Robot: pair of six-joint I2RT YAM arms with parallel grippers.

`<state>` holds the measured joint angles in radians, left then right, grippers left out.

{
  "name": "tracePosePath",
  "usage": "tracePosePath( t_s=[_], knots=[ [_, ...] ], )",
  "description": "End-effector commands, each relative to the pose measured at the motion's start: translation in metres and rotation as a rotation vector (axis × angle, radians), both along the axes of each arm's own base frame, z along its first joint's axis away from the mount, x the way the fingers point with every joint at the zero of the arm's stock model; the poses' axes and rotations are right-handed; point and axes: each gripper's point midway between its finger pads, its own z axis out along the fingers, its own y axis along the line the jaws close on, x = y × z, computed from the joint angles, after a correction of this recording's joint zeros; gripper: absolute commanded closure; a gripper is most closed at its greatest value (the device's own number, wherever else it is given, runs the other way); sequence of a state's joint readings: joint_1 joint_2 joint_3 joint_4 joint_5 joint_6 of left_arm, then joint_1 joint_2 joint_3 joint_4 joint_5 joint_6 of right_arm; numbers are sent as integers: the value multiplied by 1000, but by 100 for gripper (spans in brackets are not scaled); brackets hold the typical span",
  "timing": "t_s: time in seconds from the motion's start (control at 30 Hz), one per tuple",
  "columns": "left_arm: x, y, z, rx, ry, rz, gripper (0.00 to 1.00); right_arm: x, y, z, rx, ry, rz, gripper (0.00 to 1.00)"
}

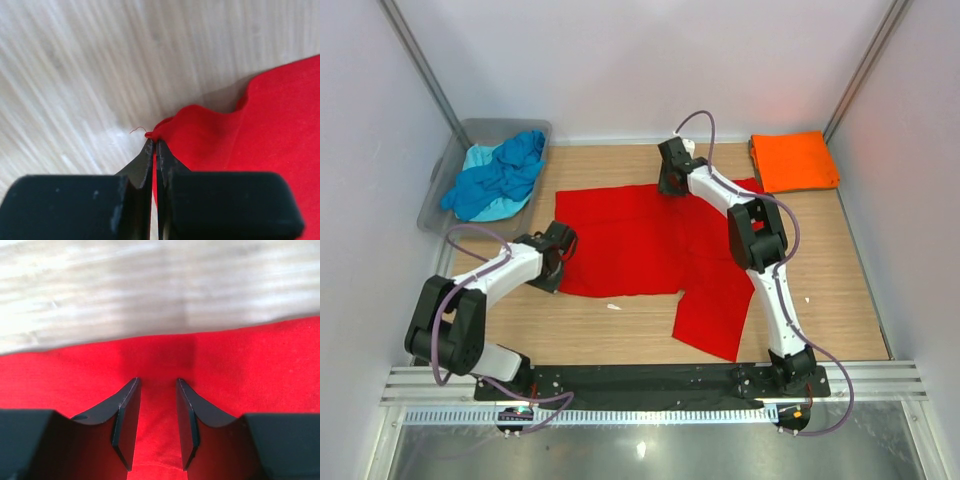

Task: Fold and stack the t-shirts
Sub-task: Fold the tshirt

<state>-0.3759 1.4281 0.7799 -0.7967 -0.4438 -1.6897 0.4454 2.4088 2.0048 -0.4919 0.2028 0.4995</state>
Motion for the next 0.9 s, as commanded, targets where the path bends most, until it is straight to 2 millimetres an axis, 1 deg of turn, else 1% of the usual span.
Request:
tracePosePath(
  t_s=[0.0,0.03,0.1,0.2,0.23,0.27,0.3,0.37,0.4,0.43,0.47,0.5,0.53,0.57,0.6,0.63,0.67,0.7,0.73,0.77,0.8,0.83,0.87],
  knots=[
    [22,11,14,79,-53,13,100,17,4,-9,1,-15,32,59],
    [25,10,14,87,-48,8,100,23,7,-3,16,-31,41,59],
    [24,10,15,89,-37,2,100,27,6,-3,11,-31,52,59],
    [19,10,16,80,-34,-7,100,24,-3,24,-12,-38,6,59],
    [15,12,17,78,-40,-10,100,15,-9,49,-11,-43,-16,56],
    [14,13,18,79,-47,-9,100,9,-18,60,-29,-42,-50,55],
    [13,14,18,82,-52,-9,100,-10,-30,82,-18,-11,-103,51],
    [12,18,23,96,-71,-16,100,-37,-47,94,-41,38,-171,49],
    [13,19,25,101,-78,-20,100,-72,-64,74,-84,141,-213,49],
    [14,20,26,106,-83,-30,100,-89,-70,97,-38,125,-269,48],
    [16,20,28,110,-89,-46,100,-108,-78,98,-32,145,-304,48],
    [17,20,29,116,-92,-55,100,-147,-95,67,-83,249,-341,49],
    [18,20,29,119,-94,-62,100,-166,-100,87,-21,221,-393,48],
    [18,20,28,122,-88,-74,100,-188,-100,81,10,261,-398,48],
    [17,19,26,112,-85,-83,100,-230,-112,51,-37,354,-413,48],
    [20,16,24,95,-98,-89,100,-250,-114,50,-9,363,-462,49],
    [18,15,21,88,-93,-99,100,-269,-117,62,28,337,-473,49],
    [17,13,19,73,-89,-107,100,-306,-128,42,-6,402,-493,49],
    [19,10,18,63,-101,-115,100,-328,-127,38,-7,419,-495,50],
    [20,9,17,56,-105,-114,100,-342,-125,45,64,389,-535,51],
    [18,9,13,51,-95,-123,100,-370,-131,26,48,439,-546,54],
    [19,6,12,39,-97,-128,100,-387,-126,19,55,453,-523,54],
    [19,5,11,35,-93,-133,100,-397,-122,18,115,452,-554,55]
  ],
)
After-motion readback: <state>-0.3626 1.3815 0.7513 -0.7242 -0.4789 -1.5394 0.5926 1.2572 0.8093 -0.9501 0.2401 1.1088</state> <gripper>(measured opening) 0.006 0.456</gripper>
